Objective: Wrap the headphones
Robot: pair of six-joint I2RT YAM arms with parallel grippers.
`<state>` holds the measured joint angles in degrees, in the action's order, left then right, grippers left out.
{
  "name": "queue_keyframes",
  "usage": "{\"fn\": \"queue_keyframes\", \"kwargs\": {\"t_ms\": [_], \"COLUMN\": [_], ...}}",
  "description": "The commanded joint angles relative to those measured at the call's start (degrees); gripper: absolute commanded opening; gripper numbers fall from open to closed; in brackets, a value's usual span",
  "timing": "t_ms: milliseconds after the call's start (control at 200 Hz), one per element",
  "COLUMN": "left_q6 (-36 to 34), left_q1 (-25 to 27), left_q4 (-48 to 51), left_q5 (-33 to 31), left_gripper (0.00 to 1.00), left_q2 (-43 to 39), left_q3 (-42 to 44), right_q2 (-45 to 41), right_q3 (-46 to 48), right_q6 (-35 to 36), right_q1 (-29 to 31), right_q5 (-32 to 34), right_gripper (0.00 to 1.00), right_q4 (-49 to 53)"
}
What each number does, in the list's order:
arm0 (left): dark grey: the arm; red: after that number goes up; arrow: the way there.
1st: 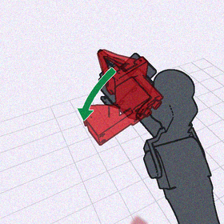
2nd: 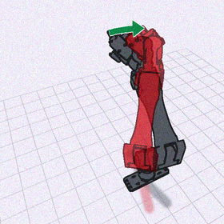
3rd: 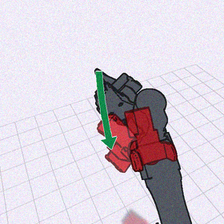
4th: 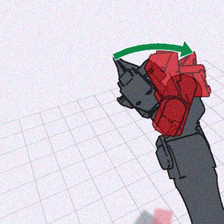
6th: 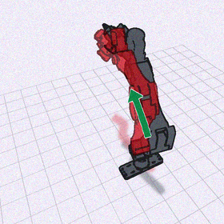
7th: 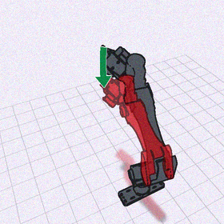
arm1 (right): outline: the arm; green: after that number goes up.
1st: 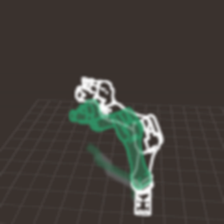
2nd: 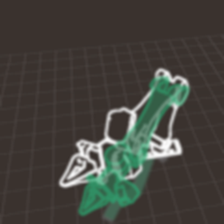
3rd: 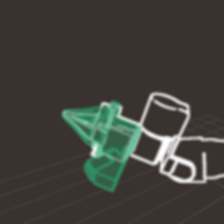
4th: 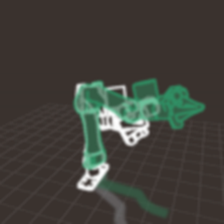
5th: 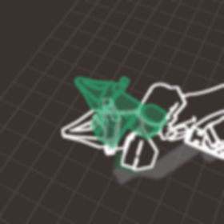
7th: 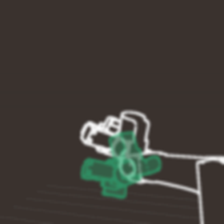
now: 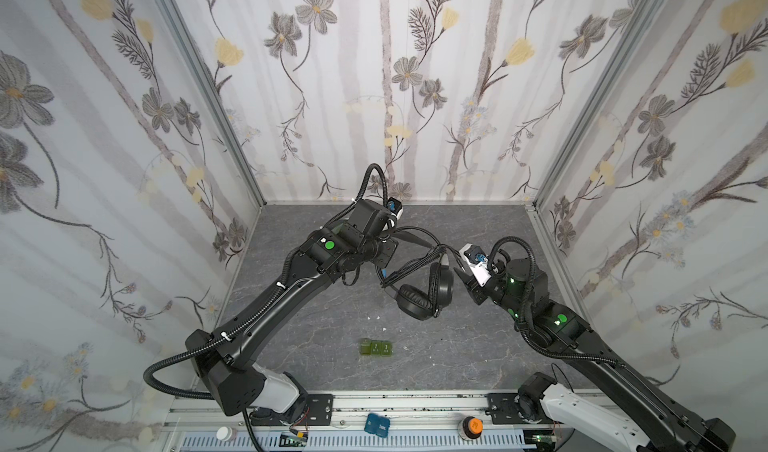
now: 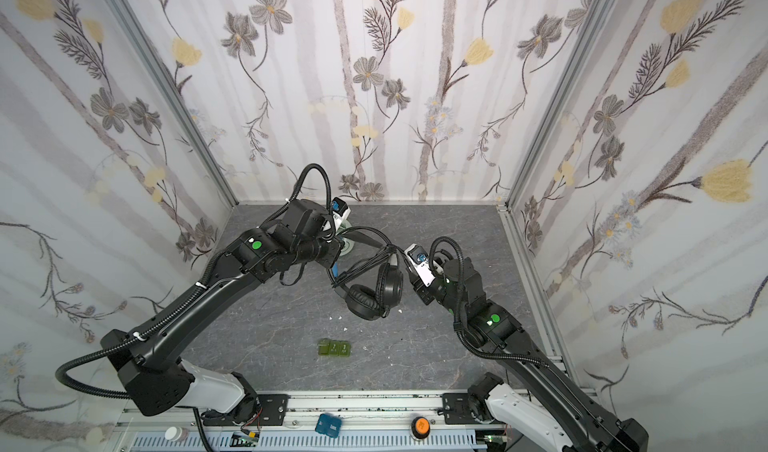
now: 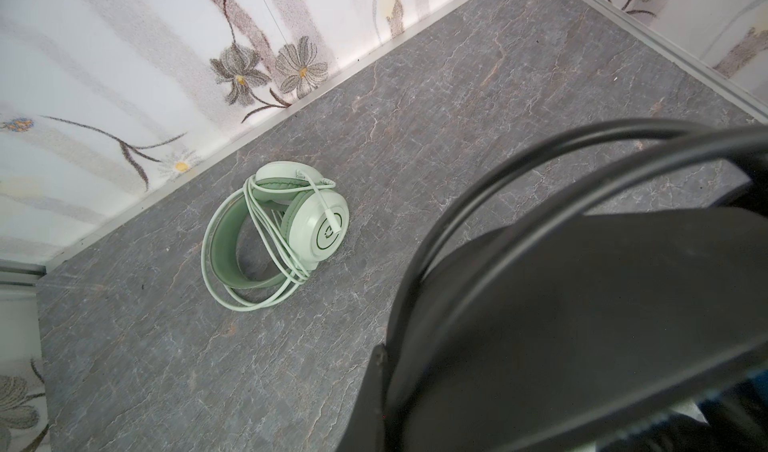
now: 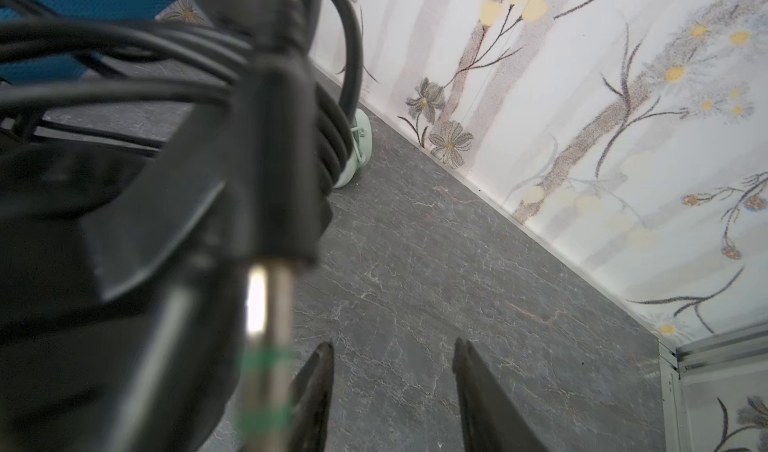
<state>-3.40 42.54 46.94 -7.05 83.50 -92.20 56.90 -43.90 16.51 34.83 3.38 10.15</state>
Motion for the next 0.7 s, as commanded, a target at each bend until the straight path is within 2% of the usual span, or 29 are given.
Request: {"fn": "queue_keyframes", "kwargs": {"t_ms": [0, 240, 335, 415, 550, 694], "left_q6": [3.3, 11.7, 15.9, 19.5, 25.2, 29.9], "left_q1": [-0.2, -0.9, -1.1, -1.2, -2.2, -3.4], "left_q4": [0.1, 0.9, 0.8, 0.5, -0.3, 1.7], "left_q5": [-0.6, -1.8, -2.6, -3.5, -2.5, -0.1], "left_gripper": [0.00, 0.00, 0.00, 0.00, 0.00, 0.00], "left_q2": [1.6, 7.3, 11.0, 14.6, 22.2, 32.3], "left_q3": [-1.7, -5.3, -7.2, -9.3, -14.2, -23.3], "right_q2": [-1.6, -4.8, -6.8, -7.9, -6.9, -5.4], "right_q3": [2.9, 7.2, 6.9, 5.7, 3.0, 1.4], "right_q6": [-2.2, -5.7, -7.9, -8.7, -9.1, -10.7], "right_q1": [-1.7, -8.9, -13.0, -14.1, -14.3, -14.3], "right_q5": [0.1, 8.8, 10.7, 13.3, 13.4, 12.1], "right_gripper": [0.53, 0.60, 0.63, 0.66, 0.69, 0.74], "right_q4": [-3.5, -3.5, -3.4, -3.3, -2.8, -2.3]}}
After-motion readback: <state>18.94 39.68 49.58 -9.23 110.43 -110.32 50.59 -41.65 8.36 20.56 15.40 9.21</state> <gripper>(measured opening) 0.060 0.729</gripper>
